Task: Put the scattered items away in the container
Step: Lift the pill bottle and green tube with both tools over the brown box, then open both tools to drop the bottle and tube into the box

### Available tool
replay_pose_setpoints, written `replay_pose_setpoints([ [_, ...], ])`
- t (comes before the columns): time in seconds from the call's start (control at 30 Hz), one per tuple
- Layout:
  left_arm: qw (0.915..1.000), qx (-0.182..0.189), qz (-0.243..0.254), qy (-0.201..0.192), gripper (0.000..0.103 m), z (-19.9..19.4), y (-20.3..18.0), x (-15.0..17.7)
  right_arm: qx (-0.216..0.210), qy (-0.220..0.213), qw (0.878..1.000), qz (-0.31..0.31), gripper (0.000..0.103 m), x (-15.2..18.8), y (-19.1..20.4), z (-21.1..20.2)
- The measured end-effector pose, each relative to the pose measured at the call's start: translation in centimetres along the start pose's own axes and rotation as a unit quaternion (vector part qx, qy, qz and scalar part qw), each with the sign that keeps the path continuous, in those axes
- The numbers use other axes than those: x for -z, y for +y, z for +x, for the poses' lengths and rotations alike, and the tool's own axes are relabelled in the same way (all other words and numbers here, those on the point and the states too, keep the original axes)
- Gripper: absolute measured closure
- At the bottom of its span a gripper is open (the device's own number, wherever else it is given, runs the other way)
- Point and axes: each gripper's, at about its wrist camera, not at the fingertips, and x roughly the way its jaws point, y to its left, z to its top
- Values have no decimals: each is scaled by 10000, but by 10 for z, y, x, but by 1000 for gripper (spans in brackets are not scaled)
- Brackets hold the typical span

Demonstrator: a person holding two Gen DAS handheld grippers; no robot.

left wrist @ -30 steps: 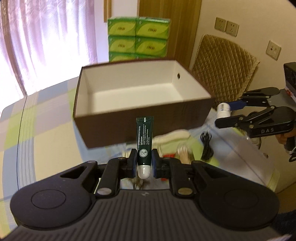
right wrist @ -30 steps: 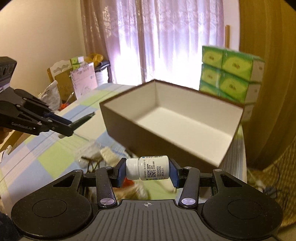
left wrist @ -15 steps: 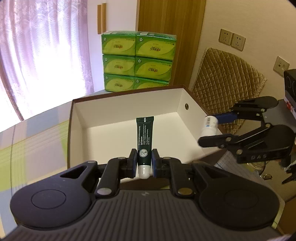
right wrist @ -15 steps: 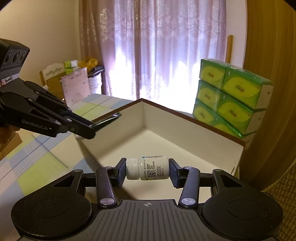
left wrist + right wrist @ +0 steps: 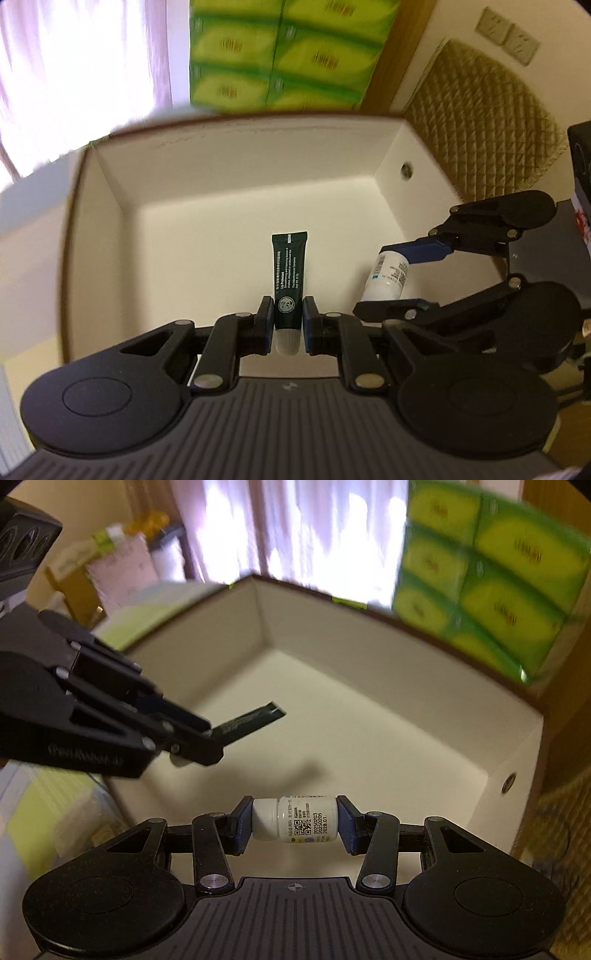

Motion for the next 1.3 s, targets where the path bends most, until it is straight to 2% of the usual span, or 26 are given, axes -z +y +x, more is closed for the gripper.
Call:
replay_pose_setpoints([
  [0.07, 9996, 19, -80, 284, 91, 16, 5, -2, 41, 321, 9994, 135, 53, -1, -4, 12],
  [0.23, 9959, -110, -180, 877, 91, 45, 16, -3, -74, 775, 9961, 419, 53, -3, -16, 32],
  [0.37, 9928, -138, -230, 1169, 91, 57, 19, -4, -141, 1047, 9931, 507, 53, -5, -19, 42],
  [0.5, 9922, -203, -144, 1221, 89, 59, 16, -3, -180, 1208, 9912, 514, 53, -4, -22, 45],
  [0.57, 9918, -267, -118, 1246, 79, 59, 14, -1, -157, 1251, 9909, 478, 53, -2, -22, 45],
  [0.6, 9917, -301, -96, 1245, 77, 59, 14, 0, -144, 1280, 9906, 464, 53, -1, -23, 45],
  [0.63, 9917, -318, -77, 1241, 77, 59, 14, 1, -122, 1313, 9902, 458, 46, 0, -23, 44],
  [0.67, 9916, -330, -76, 1248, 75, 58, 14, 2, -99, 1328, 9900, 462, 32, 0, -24, 44],
  [0.7, 9915, -338, -88, 1254, 73, 57, 15, 3, -19, 1290, 9906, 463, 7, -1, -23, 42],
  [0.77, 9916, -375, -102, 1235, 65, 55, 16, 5, 6, 1155, 9924, 427, 5, -1, -22, 36],
  [0.9, 9917, -444, -65, 1204, 58, 49, 13, 9, 56, 1165, 9919, 498, 5, 2, -25, 28],
  [0.97, 9917, -470, -34, 1192, 49, 45, 9, 4, 62, 1201, 9913, 536, 5, 3, -25, 26],
  [1.03, 9920, -513, -1, 1152, 44, 41, 8, 5, 71, 1222, 9908, 569, 5, 7, -24, 21],
  [1.3, 9931, -625, 79, 994, 39, 34, 1, 0, 161, 1037, 9922, 673, 5, 6, -19, 2],
])
